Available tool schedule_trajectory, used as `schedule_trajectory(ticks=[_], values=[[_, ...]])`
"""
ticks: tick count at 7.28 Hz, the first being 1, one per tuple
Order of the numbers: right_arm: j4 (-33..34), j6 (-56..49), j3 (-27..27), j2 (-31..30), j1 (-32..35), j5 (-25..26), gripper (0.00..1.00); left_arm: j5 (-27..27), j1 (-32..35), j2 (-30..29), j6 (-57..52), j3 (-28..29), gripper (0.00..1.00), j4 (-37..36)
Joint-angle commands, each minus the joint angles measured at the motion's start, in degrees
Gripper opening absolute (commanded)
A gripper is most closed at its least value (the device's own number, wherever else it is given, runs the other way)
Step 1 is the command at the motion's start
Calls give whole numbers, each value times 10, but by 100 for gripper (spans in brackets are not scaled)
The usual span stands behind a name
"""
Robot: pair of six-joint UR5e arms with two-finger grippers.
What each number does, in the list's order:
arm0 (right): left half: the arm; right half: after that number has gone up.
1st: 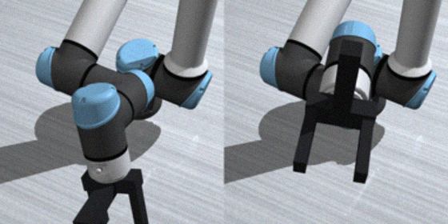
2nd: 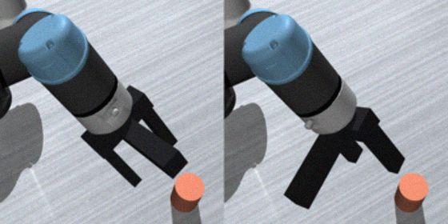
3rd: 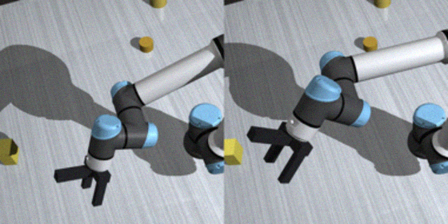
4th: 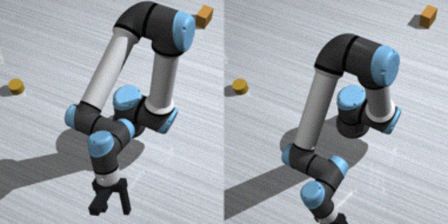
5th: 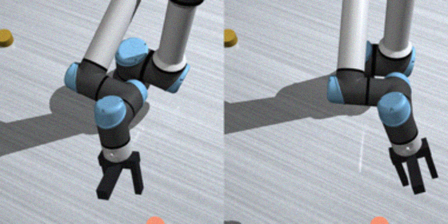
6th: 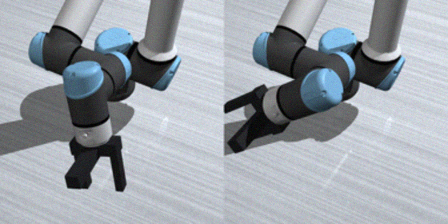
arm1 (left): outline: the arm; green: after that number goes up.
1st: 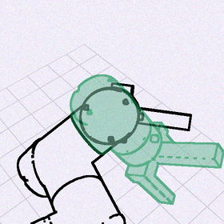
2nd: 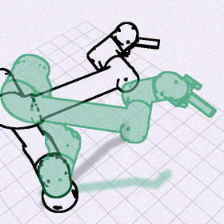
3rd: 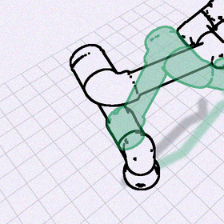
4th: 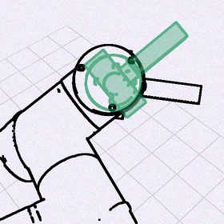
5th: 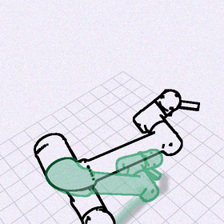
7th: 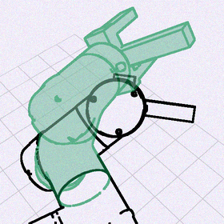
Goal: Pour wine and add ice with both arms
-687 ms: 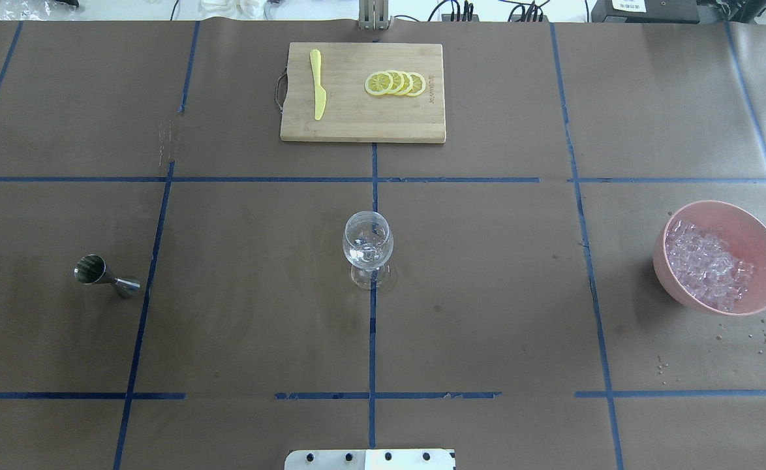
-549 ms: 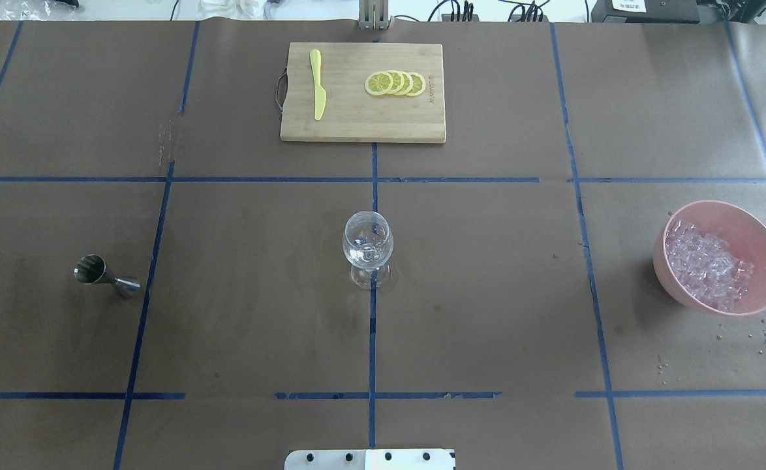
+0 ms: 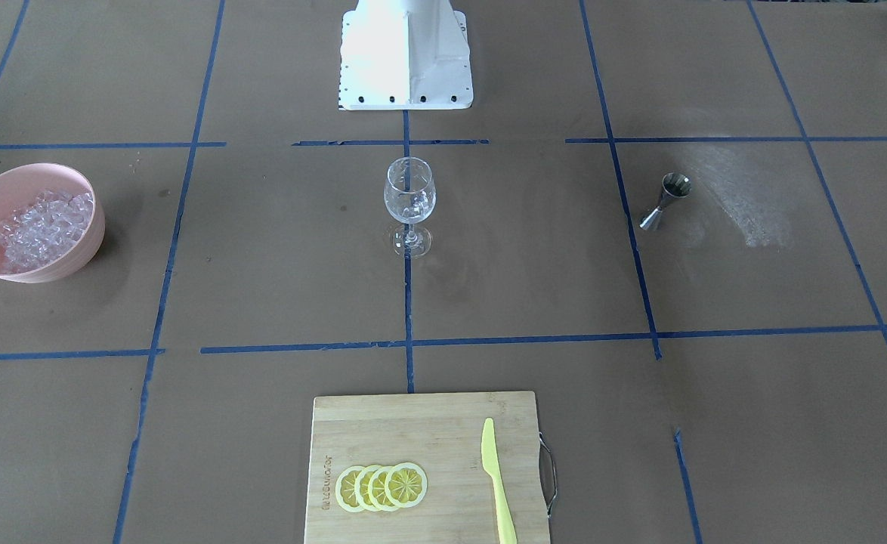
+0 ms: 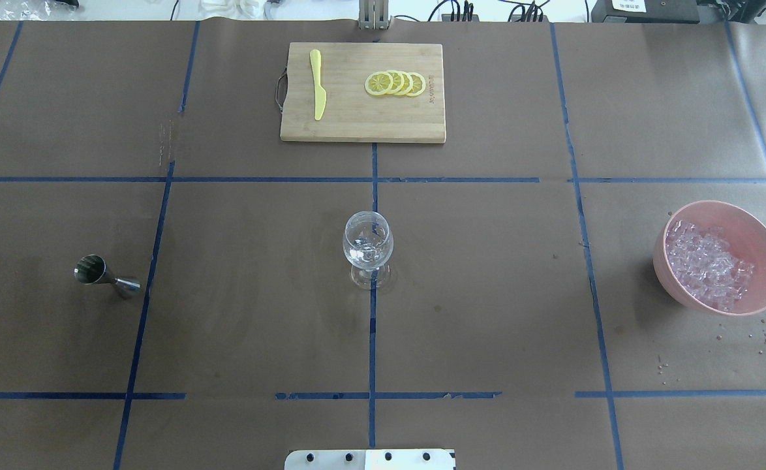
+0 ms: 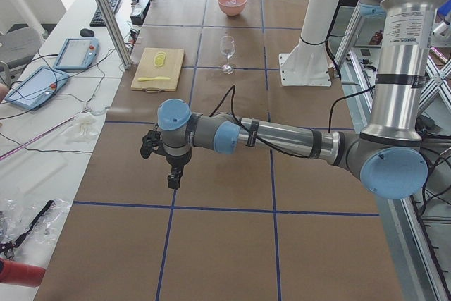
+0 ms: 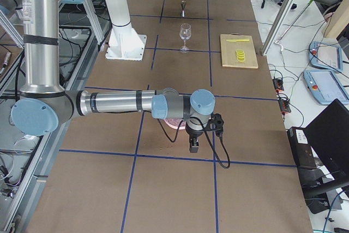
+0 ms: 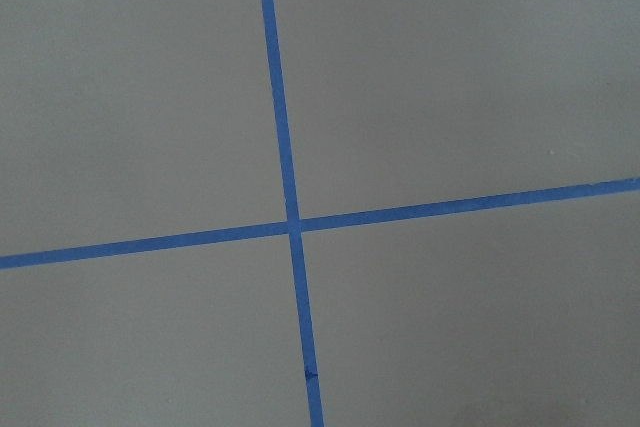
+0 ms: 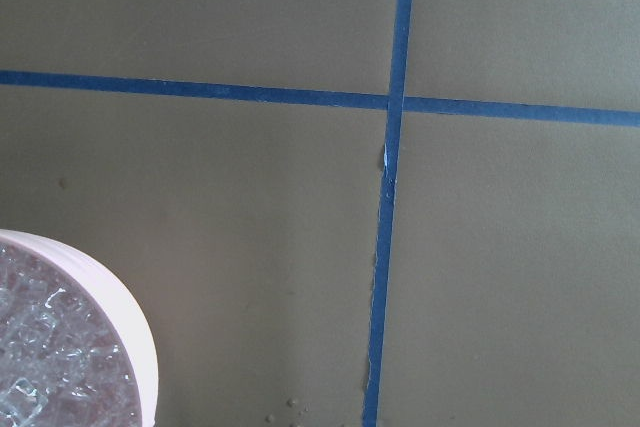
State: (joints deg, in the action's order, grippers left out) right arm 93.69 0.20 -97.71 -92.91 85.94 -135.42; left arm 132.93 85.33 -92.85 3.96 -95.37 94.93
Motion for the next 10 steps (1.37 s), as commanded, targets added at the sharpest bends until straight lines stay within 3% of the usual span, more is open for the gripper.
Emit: schedule_trajectory(ticks=[1,3,7,10], values=[[-2,1,-4,4,-1,-8,100,2,-2,1,-1,-1,100,25],[-60,2,1,-3,-2,-11,100,2,-20,10,1,-1,100,109],[-74,4,1,-3,-5,-12,100,0,-31,15,-4,-11,99,131],[-84,4,0,-2,-14,-12,100,-6,-97,75,82,-7,99,401]])
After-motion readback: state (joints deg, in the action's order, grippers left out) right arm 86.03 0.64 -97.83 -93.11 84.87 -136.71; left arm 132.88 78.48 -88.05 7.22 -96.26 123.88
